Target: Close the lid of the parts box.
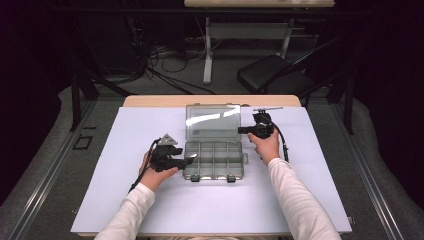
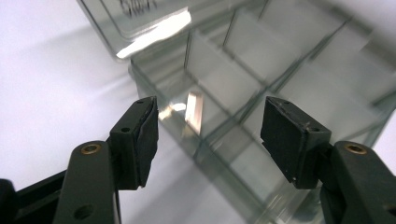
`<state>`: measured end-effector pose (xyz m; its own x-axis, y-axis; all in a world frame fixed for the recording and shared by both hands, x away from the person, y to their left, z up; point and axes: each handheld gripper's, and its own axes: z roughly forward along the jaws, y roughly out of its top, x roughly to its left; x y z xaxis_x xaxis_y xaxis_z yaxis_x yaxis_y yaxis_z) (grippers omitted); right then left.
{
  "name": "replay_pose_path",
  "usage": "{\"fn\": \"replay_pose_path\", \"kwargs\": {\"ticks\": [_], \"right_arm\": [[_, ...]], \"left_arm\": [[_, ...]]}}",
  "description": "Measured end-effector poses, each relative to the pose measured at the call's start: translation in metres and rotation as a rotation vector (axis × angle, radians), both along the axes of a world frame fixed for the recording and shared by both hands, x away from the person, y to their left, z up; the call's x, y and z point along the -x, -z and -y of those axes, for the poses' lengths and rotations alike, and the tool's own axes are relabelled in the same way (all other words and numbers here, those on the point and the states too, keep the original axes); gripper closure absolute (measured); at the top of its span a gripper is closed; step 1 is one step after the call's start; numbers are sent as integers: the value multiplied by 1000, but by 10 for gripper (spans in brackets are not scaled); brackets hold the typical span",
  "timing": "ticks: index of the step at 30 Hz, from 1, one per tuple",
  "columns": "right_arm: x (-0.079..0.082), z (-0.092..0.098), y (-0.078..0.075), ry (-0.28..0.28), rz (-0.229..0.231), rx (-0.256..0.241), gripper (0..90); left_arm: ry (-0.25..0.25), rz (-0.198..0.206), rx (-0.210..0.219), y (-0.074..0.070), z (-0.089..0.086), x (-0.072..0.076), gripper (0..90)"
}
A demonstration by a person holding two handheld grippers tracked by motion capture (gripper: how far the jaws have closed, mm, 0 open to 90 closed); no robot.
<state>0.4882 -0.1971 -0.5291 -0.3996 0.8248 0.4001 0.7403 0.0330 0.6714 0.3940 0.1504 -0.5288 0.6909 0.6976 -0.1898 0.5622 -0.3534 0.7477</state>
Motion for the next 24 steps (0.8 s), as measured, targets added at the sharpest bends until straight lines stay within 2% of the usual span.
{"fn": "replay_pose_path", "kwargs": {"ticks": [5, 12, 19, 24], "right_arm": [[2, 0, 1, 1, 13, -6, 825], [3, 0, 1, -1, 40, 1, 828], [3, -1, 2, 1, 54, -1, 830], [4, -1, 2, 2, 65, -3, 832]], "left_arm": [[-35, 13, 25, -13, 0, -10, 360], [-95, 1, 20, -28, -2, -32, 350], [-131, 2, 29, -45, -5, -50, 349], [-157, 4, 58, -55, -5, -63, 351]]}}
